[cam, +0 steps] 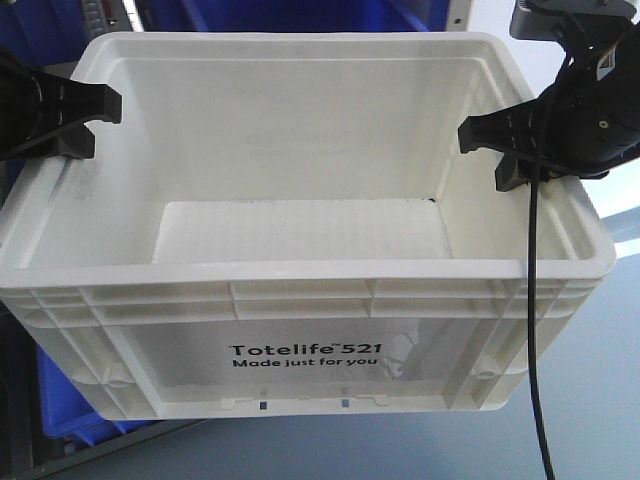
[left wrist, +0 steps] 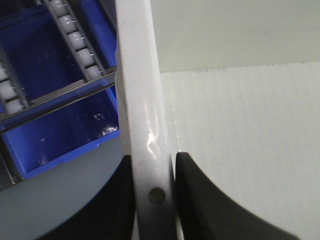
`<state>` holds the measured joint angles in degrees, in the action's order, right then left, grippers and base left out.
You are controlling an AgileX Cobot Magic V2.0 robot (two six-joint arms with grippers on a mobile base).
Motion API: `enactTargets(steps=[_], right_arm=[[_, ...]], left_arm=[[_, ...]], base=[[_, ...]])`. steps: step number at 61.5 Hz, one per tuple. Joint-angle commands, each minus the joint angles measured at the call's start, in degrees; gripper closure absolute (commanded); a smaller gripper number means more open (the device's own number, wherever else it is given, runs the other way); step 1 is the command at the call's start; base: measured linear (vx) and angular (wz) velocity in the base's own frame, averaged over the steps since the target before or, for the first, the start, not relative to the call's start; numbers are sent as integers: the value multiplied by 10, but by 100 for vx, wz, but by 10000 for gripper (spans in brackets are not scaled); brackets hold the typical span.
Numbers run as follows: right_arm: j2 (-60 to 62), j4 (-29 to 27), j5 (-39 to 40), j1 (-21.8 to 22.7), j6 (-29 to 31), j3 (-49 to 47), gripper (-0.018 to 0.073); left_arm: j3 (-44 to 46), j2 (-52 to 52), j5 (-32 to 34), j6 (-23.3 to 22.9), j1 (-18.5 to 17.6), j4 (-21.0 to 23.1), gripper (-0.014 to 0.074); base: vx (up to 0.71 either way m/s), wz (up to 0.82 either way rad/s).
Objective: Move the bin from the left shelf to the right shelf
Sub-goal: 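Hold the tote while the base approaches the other blue-bin shelf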
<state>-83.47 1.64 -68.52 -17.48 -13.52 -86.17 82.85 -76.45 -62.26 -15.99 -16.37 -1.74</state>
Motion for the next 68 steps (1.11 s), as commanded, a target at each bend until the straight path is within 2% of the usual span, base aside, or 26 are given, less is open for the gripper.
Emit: enactTargets(steps=[1, 68], right_arm=[[32, 28, 42, 4, 11, -21, 509], [32, 28, 42, 4, 11, -21, 509]], left_arm=[[19, 24, 47, 7, 2, -39, 602], [19, 24, 47, 7, 2, -39, 602]], base=[[9, 58], [6, 40]])
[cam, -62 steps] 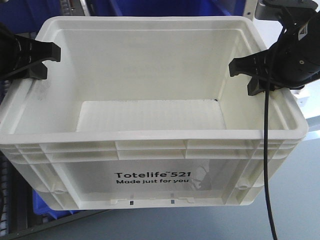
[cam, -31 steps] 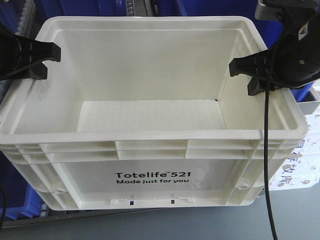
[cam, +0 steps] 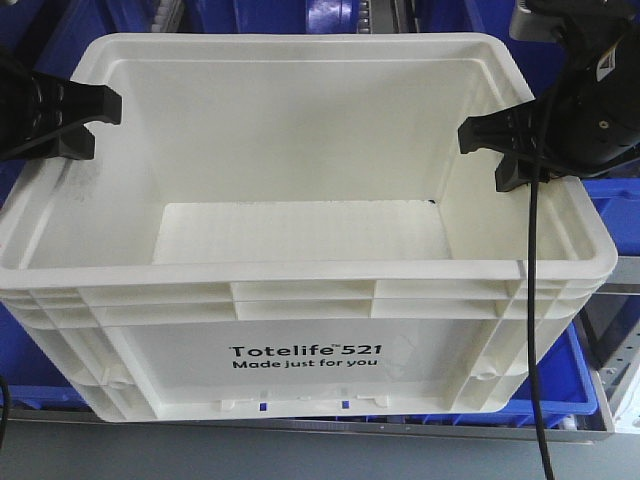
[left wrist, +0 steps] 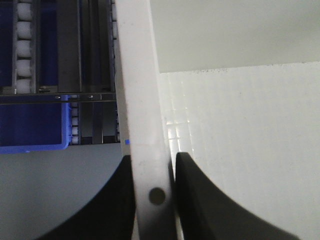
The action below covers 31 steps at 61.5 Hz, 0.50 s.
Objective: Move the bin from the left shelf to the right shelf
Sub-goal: 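Hold the tote while the base approaches the other blue-bin shelf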
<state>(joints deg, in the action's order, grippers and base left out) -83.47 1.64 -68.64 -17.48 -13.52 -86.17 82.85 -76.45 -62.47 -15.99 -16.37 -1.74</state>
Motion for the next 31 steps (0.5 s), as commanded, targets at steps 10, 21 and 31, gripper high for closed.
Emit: enactTargets(steps=[10, 21, 31], right_arm=[[32, 28, 43, 4, 11, -21, 509], [32, 28, 43, 4, 11, -21, 509], [32, 28, 43, 4, 11, -21, 509]], left_arm=[[19, 24, 49, 7, 2, -39, 602], [19, 24, 49, 7, 2, -39, 602], [19, 24, 49, 7, 2, -39, 602]], base=[[6, 25], [5, 19], [5, 13]])
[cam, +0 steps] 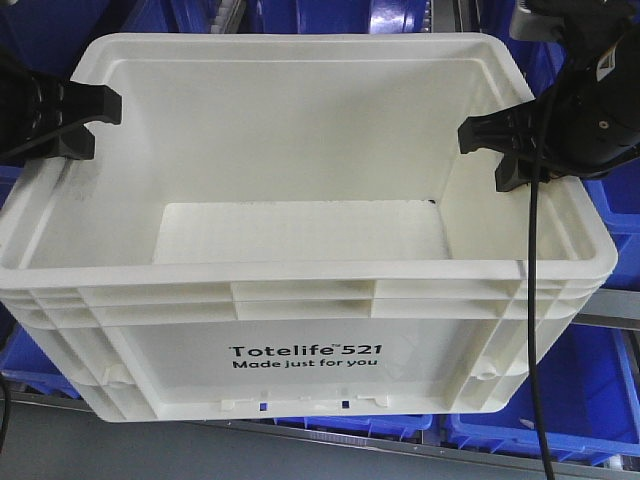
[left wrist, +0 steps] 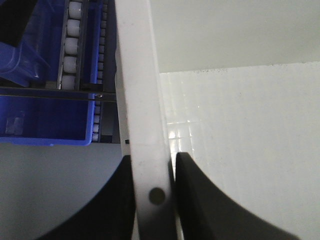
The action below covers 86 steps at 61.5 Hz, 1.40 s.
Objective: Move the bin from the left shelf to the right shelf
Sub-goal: 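Hold the tote while the base approaches the other blue-bin shelf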
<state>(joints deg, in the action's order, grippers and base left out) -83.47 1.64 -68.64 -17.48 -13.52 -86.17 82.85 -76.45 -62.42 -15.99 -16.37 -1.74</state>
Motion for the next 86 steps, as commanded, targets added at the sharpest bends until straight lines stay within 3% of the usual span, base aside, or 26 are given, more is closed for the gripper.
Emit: enactTargets(steps=[1, 86], right_arm=[[32, 28, 43, 4, 11, -21, 509], [32, 28, 43, 4, 11, -21, 509]], left_arm=[[19, 24, 48, 7, 2, -39, 602], [19, 24, 48, 7, 2, -39, 602]], base=[[4, 10], [4, 4]])
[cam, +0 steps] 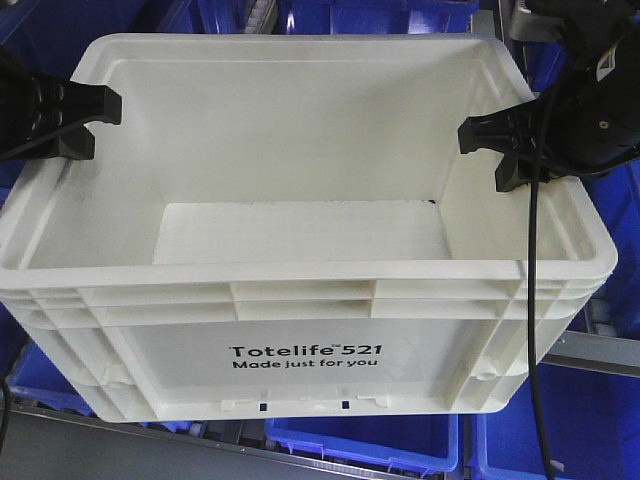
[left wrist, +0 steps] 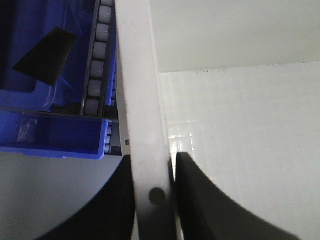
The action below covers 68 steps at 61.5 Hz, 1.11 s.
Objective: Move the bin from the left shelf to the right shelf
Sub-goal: 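Hold the tote while the base approaches the other blue-bin shelf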
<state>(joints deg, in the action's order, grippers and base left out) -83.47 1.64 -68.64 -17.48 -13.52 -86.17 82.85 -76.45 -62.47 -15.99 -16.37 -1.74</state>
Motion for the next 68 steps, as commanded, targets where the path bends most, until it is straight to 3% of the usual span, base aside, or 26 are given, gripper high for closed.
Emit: enactTargets(steps=[1, 68], right_arm=[[32, 28, 43, 4, 11, -21, 509], [32, 28, 43, 4, 11, -21, 509]], left_arm=[[19, 24, 49, 7, 2, -39, 602], [19, 24, 49, 7, 2, -39, 602]], base=[[8, -7], [9, -11]])
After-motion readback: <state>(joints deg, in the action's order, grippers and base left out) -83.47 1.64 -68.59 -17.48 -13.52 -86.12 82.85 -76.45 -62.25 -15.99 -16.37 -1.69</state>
